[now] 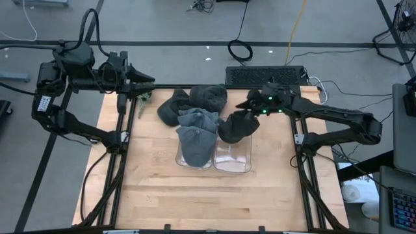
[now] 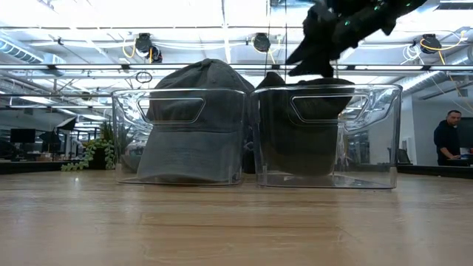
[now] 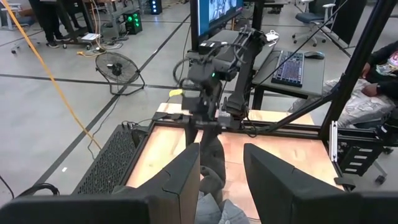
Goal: Pick & Place hat
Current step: Put the bottom black cap into the right transparent bin
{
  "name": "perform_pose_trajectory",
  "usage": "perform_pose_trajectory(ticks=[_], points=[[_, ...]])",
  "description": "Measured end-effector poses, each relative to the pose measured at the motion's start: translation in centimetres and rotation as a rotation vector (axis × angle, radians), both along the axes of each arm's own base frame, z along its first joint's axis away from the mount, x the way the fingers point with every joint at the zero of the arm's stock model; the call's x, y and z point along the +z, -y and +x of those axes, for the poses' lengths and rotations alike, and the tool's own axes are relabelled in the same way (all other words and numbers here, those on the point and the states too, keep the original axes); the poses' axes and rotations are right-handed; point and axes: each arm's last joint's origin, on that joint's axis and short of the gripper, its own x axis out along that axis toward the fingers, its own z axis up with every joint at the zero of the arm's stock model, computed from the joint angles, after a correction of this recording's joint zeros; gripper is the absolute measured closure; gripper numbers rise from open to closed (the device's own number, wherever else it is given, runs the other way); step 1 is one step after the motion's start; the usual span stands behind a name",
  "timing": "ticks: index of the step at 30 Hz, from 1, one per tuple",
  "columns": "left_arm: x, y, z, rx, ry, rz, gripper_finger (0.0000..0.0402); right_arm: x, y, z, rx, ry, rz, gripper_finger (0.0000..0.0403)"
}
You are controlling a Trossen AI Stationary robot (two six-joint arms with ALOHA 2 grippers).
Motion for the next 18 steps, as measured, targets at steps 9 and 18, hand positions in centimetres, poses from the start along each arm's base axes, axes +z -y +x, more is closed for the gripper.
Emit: perform_pose_trajectory(ticks=[9,18], points=[[0.1,0.0,0.0,0.000,0.008,0.004,0.0270,1.9,-3.3,-2.0,0.108,0.043,0.128,0.0232],[0.6,0.0,0.1,0.001,0.058,0.017,0.0270,0.4,-5.9,0.0,0.197,-0.047,0.072,0.0343]])
